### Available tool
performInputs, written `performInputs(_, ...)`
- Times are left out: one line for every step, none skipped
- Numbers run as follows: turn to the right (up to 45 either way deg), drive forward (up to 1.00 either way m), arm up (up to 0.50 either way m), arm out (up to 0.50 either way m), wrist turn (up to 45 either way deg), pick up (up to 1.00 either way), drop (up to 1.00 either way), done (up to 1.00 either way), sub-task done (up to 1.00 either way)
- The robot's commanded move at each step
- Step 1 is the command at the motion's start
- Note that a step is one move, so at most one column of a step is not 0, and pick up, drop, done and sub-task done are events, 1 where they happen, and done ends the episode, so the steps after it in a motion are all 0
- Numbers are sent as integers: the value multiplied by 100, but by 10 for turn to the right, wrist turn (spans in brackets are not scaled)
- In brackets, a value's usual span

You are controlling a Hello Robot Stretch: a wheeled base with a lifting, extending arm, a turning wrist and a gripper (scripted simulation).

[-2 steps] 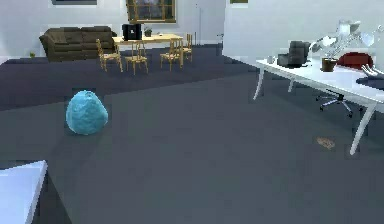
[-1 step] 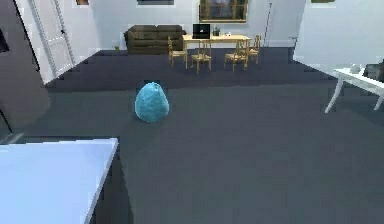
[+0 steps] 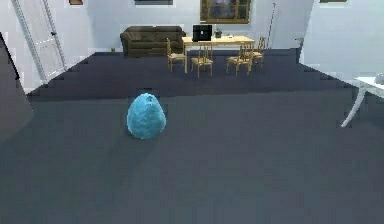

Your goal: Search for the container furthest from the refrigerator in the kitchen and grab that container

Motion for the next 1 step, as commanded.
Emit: performInputs(0, 55, 0, 0, 0, 0, 0, 0, 0)
